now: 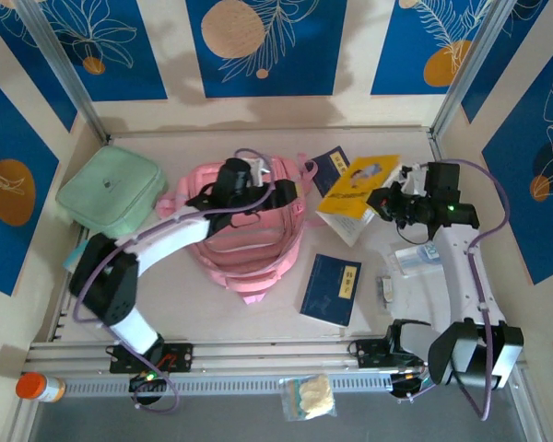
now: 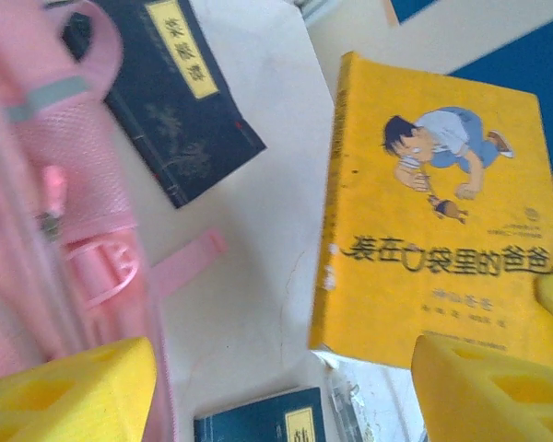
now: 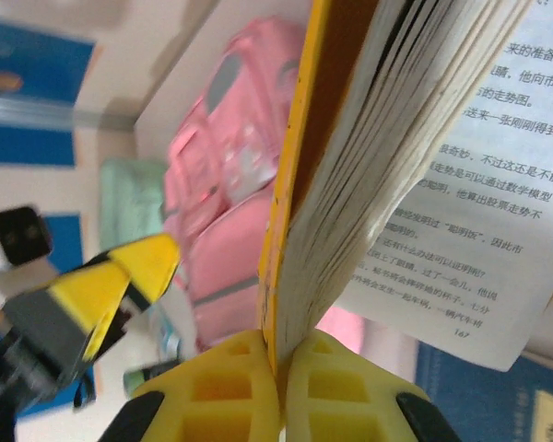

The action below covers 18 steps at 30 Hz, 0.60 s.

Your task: Pack books, pencil case, and school supplies into a backpack

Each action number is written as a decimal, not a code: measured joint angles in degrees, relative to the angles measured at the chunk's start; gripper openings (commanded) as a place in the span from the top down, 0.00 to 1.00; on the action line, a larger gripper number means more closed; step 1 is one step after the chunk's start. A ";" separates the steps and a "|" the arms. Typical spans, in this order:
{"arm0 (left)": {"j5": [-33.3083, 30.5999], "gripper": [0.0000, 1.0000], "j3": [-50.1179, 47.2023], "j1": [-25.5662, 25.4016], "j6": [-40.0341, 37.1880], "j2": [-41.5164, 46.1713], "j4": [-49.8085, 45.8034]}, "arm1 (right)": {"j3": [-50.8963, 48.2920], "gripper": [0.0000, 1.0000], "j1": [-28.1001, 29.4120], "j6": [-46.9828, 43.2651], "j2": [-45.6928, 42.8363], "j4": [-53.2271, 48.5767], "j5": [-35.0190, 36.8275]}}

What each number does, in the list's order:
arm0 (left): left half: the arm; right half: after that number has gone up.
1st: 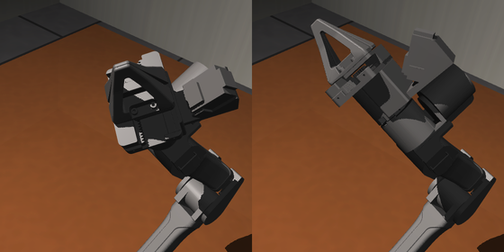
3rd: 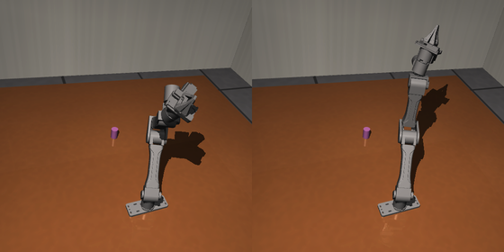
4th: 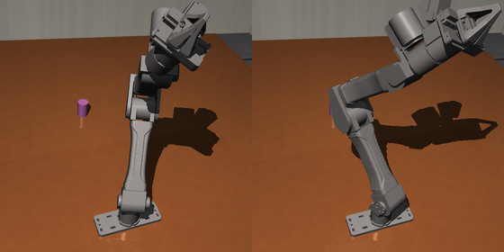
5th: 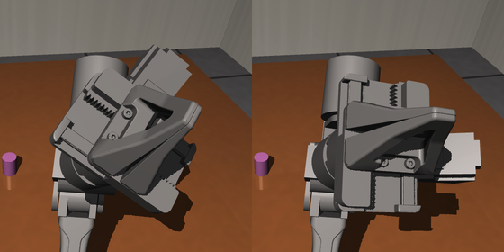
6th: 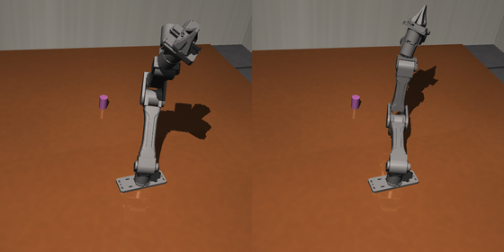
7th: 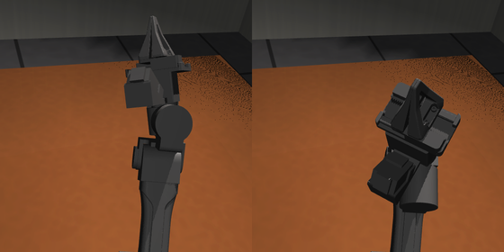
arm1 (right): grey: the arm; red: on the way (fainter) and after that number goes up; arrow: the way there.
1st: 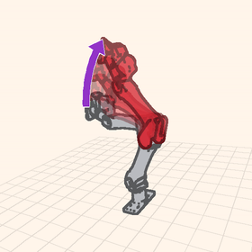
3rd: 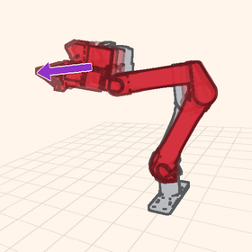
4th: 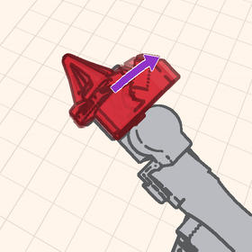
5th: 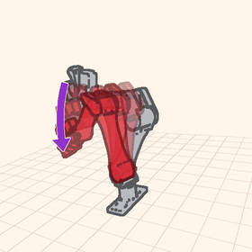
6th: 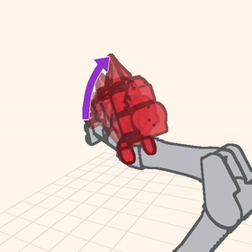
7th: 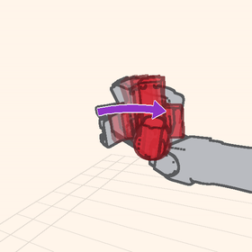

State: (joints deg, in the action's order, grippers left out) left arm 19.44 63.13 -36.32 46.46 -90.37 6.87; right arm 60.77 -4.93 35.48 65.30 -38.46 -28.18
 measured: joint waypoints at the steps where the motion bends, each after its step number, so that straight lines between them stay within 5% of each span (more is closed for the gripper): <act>1: 0.11 0.22 -1.90 0.59 0.52 2.40 -0.26 | 1.07 1.00 1.68 -0.57 0.02 -0.22 -0.94; 9: 2.25 0.11 -11.80 3.13 7.98 17.31 0.90 | 4.66 1.00 11.15 -2.32 1.36 1.55 -9.94; 18: 7.43 0.11 -13.40 5.55 17.07 18.58 7.37 | 4.81 1.00 18.05 -1.99 3.48 8.63 -19.19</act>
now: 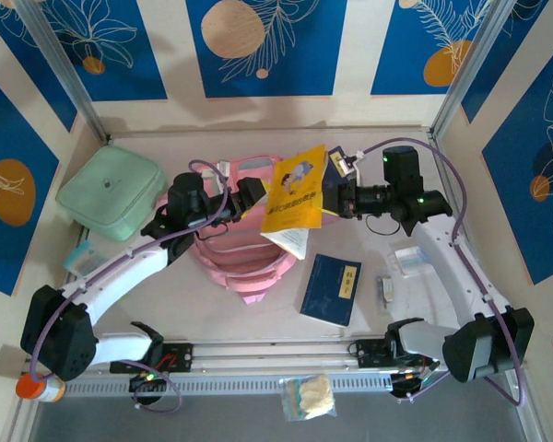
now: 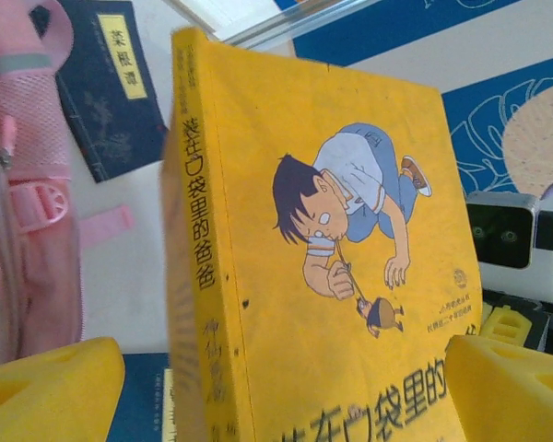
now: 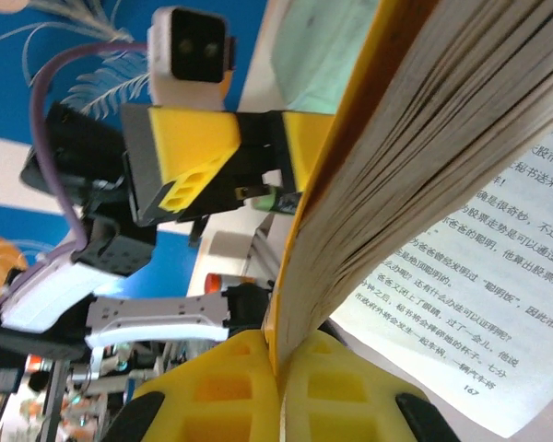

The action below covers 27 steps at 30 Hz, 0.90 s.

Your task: Pack books, pencil case, and school supplies into a backpack

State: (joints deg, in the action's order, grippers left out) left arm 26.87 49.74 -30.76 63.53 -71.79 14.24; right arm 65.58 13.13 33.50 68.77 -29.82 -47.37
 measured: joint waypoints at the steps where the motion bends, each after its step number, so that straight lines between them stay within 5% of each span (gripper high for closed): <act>1: 0.37 0.12 0.00 0.00 0.81 0.00 0.39 | 0.00 1.00 0.50 0.11 0.09 1.03 -0.74; 12: 2.01 0.27 -0.87 0.00 5.46 1.51 5.81 | -4.52 1.00 2.82 1.11 3.26 12.41 -4.76; 27: 0.09 0.86 -1.46 0.11 3.37 3.96 3.58 | -2.89 1.00 4.31 -5.22 7.06 8.57 -5.09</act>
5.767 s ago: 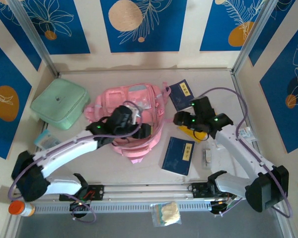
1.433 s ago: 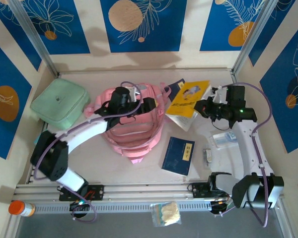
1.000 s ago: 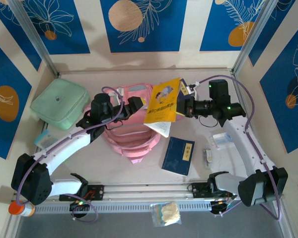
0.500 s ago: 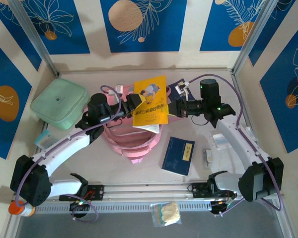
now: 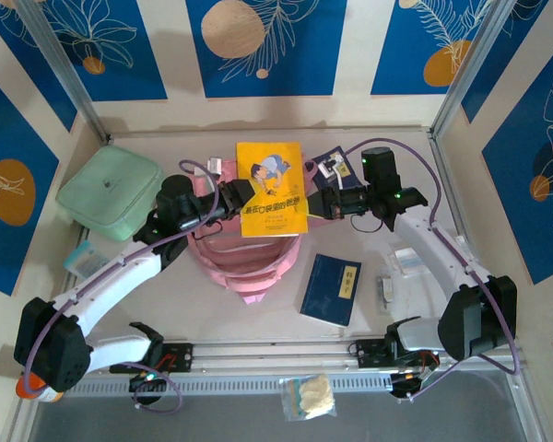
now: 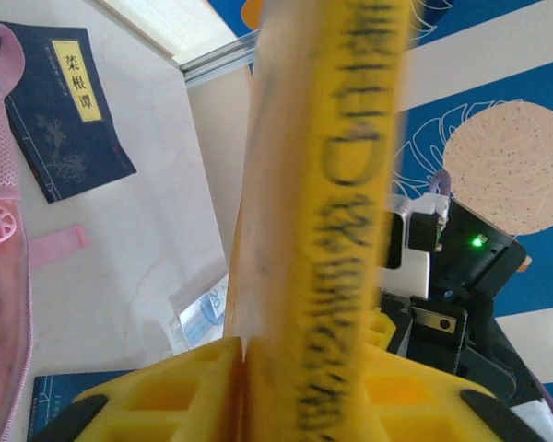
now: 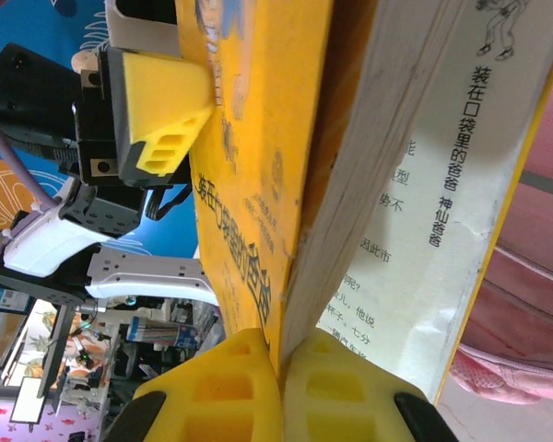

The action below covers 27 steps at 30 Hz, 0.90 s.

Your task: Pack books, pencil case, and school supplies into a backpack

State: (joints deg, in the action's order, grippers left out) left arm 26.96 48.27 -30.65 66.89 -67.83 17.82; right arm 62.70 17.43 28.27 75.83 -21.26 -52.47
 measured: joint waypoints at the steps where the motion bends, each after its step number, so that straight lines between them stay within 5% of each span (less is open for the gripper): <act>1: -0.07 0.93 -0.02 -0.02 -0.31 0.00 -0.35 | 0.11 0.98 0.11 -0.20 0.02 -0.44 0.22; 4: -0.57 1.00 -0.02 -0.26 -1.40 0.00 -1.51 | 0.17 0.67 0.09 -0.44 0.00 -1.40 0.61; 6: -0.61 1.00 -0.02 -0.33 -1.14 -0.04 -1.38 | -0.15 0.32 -0.04 -0.63 -0.22 -1.40 1.01; 9: 0.07 1.00 -0.02 -0.57 0.13 -0.90 0.72 | -2.69 0.03 -1.11 0.55 -2.08 -0.09 1.68; 25: 1.51 1.00 0.00 -2.91 1.86 -4.07 6.80 | -11.50 0.01 -0.85 23.37 -0.94 23.26 -1.64; 27: 1.27 1.00 0.00 -2.91 0.68 -4.07 5.86 | -12.13 0.09 -0.13 25.51 -2.29 25.31 -1.75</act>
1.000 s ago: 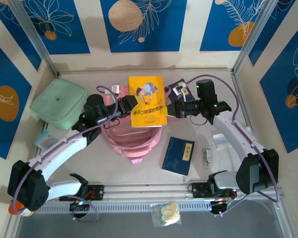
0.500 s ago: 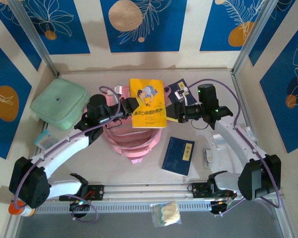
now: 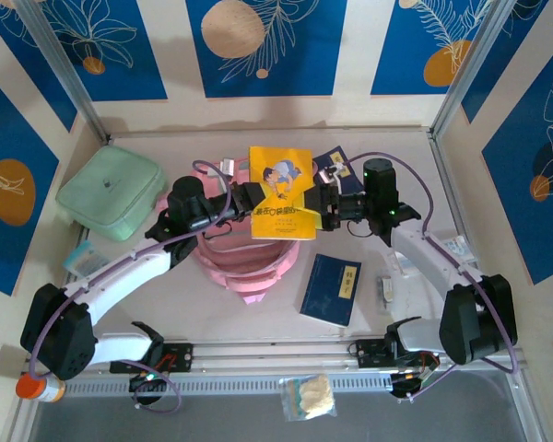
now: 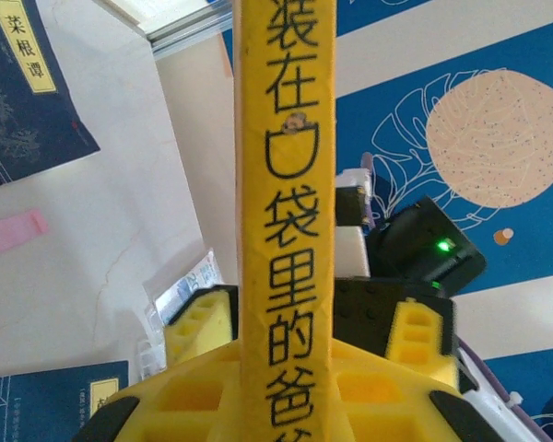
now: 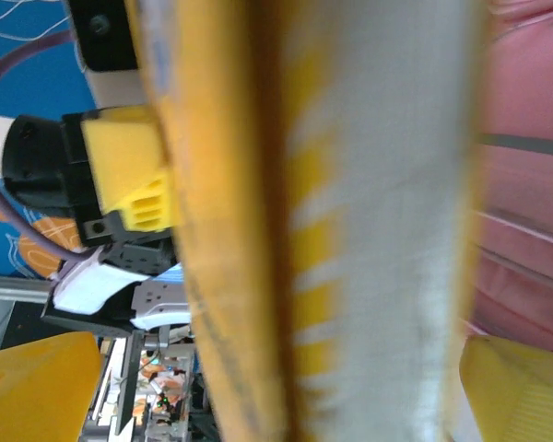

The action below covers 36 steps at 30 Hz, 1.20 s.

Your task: Pack books, pencil case, and school supplies into a backpack

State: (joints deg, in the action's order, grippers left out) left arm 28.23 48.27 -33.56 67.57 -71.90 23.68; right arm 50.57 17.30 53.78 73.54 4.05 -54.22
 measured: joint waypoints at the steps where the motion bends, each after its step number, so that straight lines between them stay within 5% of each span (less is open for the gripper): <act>1: -0.17 1.00 0.02 0.00 -0.63 0.00 -0.81 | -0.33 0.13 0.15 0.83 -1.09 0.72 0.09; 15: -1.77 1.00 0.76 -0.24 -8.20 0.11 -9.25 | 0.11 0.99 2.29 1.73 -2.62 -9.05 8.22; 20: -2.34 0.67 0.87 -0.61 -11.98 1.31 -12.96 | 2.08 1.00 2.86 -2.47 -2.78 -15.69 10.38; 28: -8.24 0.61 4.15 -1.40 -31.50 6.75 -33.11 | 1.77 1.00 -4.13 -9.25 -9.31 -29.66 16.46; 36: -20.17 0.51 8.79 -9.97 -52.15 -1.33 -50.03 | -4.11 1.00 -12.33 -14.08 -16.33 -38.88 18.01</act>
State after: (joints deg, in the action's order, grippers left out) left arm 8.05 57.06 -43.53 15.42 -73.23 -26.35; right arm 46.46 4.97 39.70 57.21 -34.83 -36.21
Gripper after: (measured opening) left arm 0.475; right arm 0.151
